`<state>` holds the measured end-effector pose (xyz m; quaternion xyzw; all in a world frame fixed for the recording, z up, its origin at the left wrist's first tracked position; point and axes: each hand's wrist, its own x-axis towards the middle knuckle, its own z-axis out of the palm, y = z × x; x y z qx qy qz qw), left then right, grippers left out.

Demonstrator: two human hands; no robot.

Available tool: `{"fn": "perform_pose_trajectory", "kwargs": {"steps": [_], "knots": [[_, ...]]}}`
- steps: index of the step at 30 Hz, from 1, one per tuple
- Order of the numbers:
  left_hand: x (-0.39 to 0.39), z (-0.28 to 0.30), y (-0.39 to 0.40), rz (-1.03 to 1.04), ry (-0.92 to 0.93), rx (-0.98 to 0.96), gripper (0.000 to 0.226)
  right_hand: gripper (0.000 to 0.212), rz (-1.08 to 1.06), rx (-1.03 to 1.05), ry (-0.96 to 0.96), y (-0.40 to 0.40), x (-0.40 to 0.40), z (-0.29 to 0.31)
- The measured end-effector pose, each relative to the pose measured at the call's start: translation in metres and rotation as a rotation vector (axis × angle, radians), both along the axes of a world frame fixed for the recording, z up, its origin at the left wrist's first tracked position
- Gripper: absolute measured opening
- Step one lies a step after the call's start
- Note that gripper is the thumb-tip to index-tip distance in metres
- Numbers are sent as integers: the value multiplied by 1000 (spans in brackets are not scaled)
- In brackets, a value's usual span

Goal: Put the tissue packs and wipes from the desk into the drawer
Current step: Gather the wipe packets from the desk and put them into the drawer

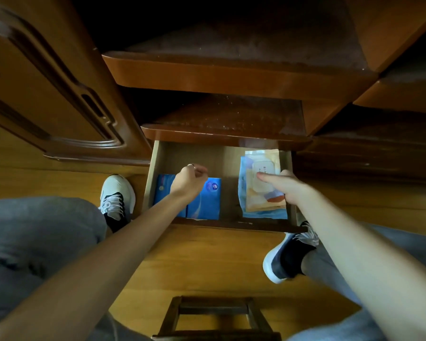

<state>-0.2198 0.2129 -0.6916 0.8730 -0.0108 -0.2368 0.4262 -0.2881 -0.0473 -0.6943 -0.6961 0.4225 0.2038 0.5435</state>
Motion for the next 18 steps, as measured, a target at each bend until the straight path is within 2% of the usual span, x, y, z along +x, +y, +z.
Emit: {"fn": "perform_pose_trajectory", "kwargs": {"steps": [5, 7, 10, 13, 15, 17, 18], "knots": [[-9, -13, 2, -294, -111, 176, 26, 58, 38, 24, 81, 23, 13, -26], [-11, -17, 5, -370, -132, 201, 25, 57, 80, 88, 129, 31, 13, -38], [-13, -21, 8, -423, -112, 224, 27, 43, 224, 87, 197, 41, 16, -46], [-12, -24, 7, -437, -74, 242, 30, 39, 302, 10, 285, 49, 20, -50], [-12, -27, 6, -447, -68, 246, 31, 39, 324, -120, 301, 52, 21, -53], [-8, -29, 5, -458, -74, 254, 31, 43, 281, -235, 255, 51, 23, -58], [-6, -30, 5, -465, -78, 262, 30, 46, 227, -225, 236, 48, 24, -61]]}}
